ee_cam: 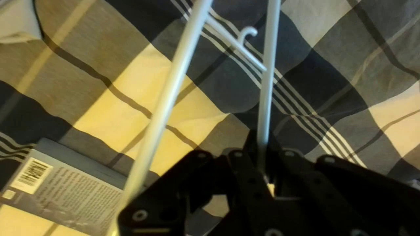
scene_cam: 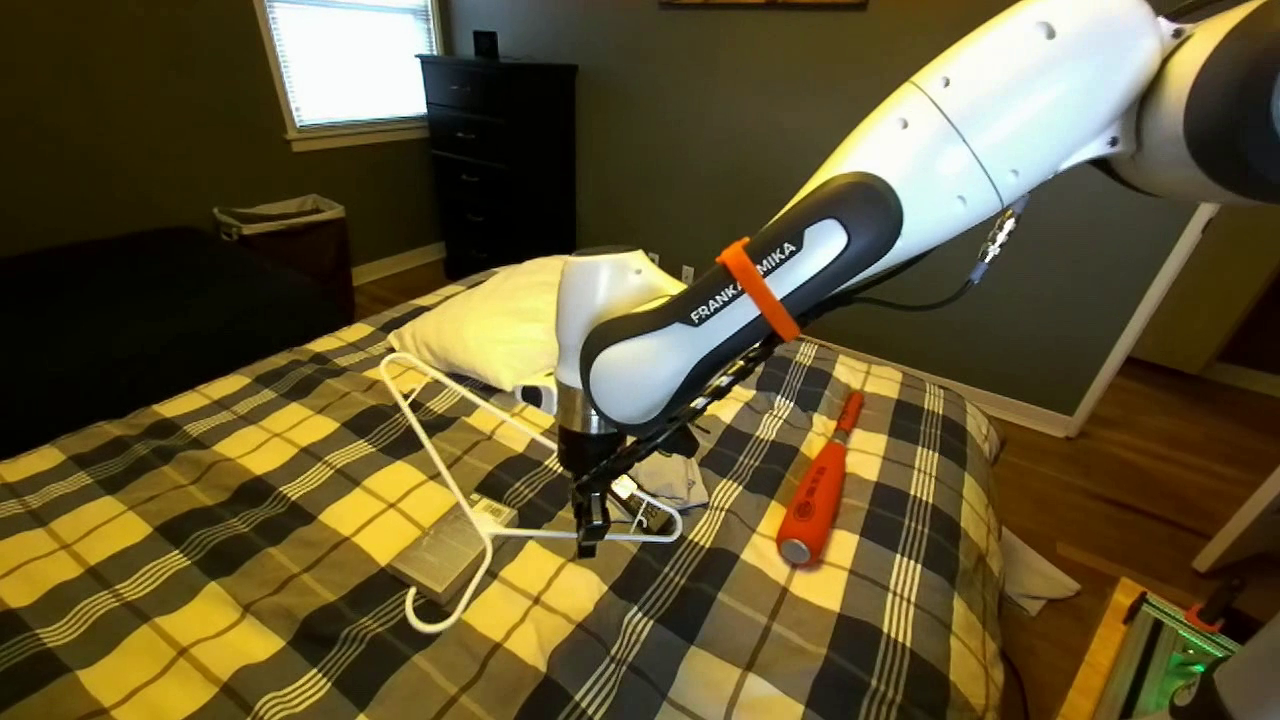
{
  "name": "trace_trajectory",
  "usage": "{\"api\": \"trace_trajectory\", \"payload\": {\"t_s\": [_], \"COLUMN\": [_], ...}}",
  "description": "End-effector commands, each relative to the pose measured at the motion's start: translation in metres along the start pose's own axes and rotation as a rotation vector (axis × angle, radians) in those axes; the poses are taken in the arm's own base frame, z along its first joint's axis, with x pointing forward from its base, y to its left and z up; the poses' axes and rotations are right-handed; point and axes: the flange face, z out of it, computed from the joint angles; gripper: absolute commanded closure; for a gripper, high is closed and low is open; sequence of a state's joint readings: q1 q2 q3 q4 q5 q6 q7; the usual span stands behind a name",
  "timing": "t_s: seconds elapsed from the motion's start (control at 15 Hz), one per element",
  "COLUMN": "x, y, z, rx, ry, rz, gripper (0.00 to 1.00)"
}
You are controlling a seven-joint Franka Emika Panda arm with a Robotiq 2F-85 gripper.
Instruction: Move the white hanger to the left.
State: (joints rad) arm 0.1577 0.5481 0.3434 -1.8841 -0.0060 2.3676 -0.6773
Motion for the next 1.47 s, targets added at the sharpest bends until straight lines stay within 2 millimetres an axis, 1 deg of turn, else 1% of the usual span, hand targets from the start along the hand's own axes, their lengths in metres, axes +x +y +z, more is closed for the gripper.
{"api": "trace_trajectory", "payload": {"t_s": [0.0, 0.27, 0.47, 0.6, 0.73, 0.8, 0.87, 0.93, 1.07, 1.2, 1.27, 1.33, 1.4], "x": [0.007, 0.013, 0.008, 0.002, -0.003, -0.006, -0.009, -0.011, -0.023, -0.052, -0.065, -0.074, -0.076], "y": [-0.004, -0.023, -0.039, -0.045, -0.044, -0.042, -0.039, -0.034, -0.022, -0.011, -0.007, -0.003, 0.005], "z": [0.022, 0.05, 0.066, 0.067, 0.059, 0.053, 0.047, 0.04, 0.023, 0.009, 0.004, 0.0, -0.001], "rx": [0.105, 0.234, 0.386, 0.454, 0.464, 0.453, 0.438, 0.406, 0.32, 0.27, 0.247, 0.22, 0.186], "ry": [-0.009, -0.044, -0.123, -0.22, -0.285, -0.304, -0.306, -0.294, -0.219, -0.204, -0.187, -0.174, -0.158], "rz": [-0.169, -0.331, -0.377, -0.337, -0.297, -0.274, -0.253, -0.226, -0.135, -0.035, 0.012, 0.056, 0.096], "gripper": [0.98, 0.98, 0.98, 0.68, 0.54, 0.45, 0.39, 0.32, 0.16, 0.02, 0.0, 0.0, 0.0]}}
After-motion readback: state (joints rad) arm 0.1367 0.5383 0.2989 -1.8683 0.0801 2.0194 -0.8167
